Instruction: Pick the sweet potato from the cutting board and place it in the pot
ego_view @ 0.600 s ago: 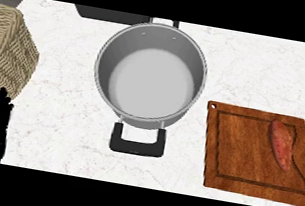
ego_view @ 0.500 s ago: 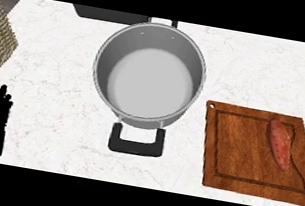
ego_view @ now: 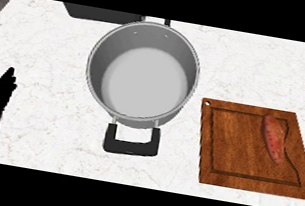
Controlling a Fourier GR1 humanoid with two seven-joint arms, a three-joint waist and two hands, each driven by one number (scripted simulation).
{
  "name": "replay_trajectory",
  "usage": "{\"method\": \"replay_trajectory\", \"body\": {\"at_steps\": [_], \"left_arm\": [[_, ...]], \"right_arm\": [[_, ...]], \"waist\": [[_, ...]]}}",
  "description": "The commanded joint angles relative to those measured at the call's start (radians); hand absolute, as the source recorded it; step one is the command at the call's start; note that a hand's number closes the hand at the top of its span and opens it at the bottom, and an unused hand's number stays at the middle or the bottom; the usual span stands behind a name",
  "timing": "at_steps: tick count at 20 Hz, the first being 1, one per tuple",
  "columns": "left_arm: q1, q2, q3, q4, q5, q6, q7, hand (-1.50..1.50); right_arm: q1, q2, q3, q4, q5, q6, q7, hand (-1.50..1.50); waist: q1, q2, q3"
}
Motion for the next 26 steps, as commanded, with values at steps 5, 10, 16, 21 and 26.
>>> {"method": "replay_trajectory", "body": {"at_steps": [5, 10, 16, 21, 26], "left_arm": [[0.040, 0.010, -0.006, -0.129, -0.015, -0.078, 0.090, 0.00], [0.008, 0.019, -0.017, -0.159, -0.035, -0.072, 0.138, 0.00], [-0.045, 0.016, -0.004, -0.106, -0.039, -0.097, 0.139, 0.00], [-0.039, 0.002, -0.016, -0.118, -0.045, -0.105, 0.109, 0.00], [-0.019, -0.011, 0.000, -0.106, -0.056, -0.100, 0.097, 0.00]], "right_arm": [[0.200, -0.022, -0.095, -0.170, 0.046, 0.032, -0.085, -1.50], [0.090, -0.191, -0.062, -0.145, 0.034, 0.216, 0.160, -1.50], [-0.062, -0.255, 0.071, -0.183, 0.069, 0.377, 0.387, -1.50], [-0.200, -0.321, 0.191, -0.141, 0.067, 0.585, 0.589, -1.50], [-0.320, -0.247, 0.262, -0.137, 0.002, 0.744, 0.768, -1.50]], "waist": [[0.024, -0.003, -0.001], [0.043, -0.001, -0.001], [0.056, 0.004, -0.001], [0.085, 0.009, -0.002], [0.058, 0.001, -0.001]]}}
